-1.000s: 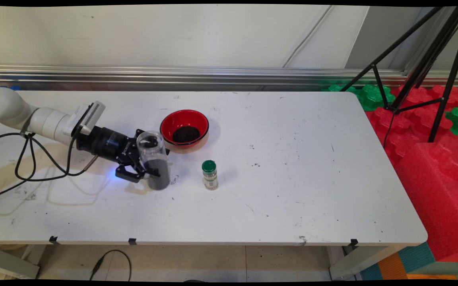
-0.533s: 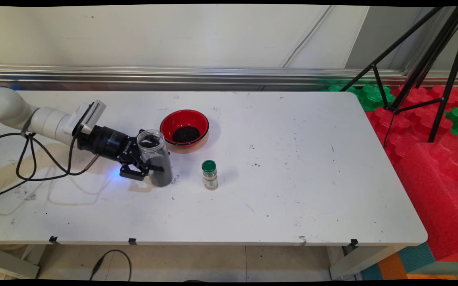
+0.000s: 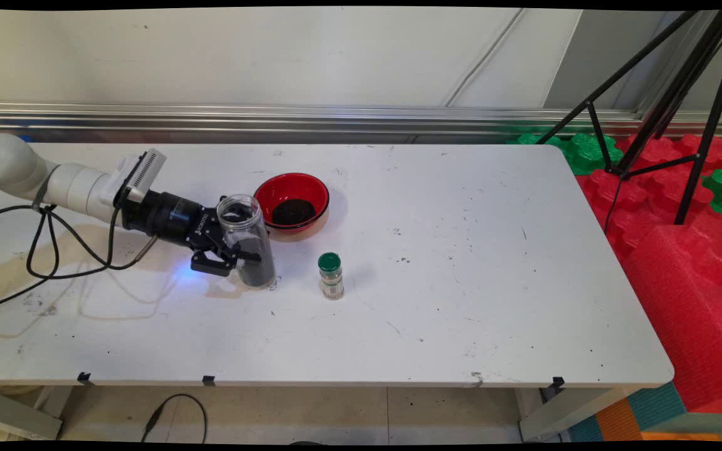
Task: Pour the black seasoning powder in the red bowl
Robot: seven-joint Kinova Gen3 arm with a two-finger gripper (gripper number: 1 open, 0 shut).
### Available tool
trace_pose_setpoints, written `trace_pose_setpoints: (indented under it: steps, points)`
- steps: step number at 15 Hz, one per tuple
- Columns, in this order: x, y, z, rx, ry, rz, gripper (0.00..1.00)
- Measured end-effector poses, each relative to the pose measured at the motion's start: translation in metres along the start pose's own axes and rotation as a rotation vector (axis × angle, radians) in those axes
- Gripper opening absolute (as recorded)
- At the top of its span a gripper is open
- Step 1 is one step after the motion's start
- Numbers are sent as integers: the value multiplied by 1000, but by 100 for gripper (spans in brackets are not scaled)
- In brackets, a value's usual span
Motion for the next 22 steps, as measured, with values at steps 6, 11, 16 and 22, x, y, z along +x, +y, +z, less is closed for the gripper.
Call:
trace_pose_setpoints:
  steps: [6,11,16,22]
  points:
    - [19,-6,-3,9,32,-2,0]
    - [44,-17,-4,30,72,-8,0]
    - [71,-34,-5,78,114,-31,0]
    - [92,-59,-6,156,140,-45,0]
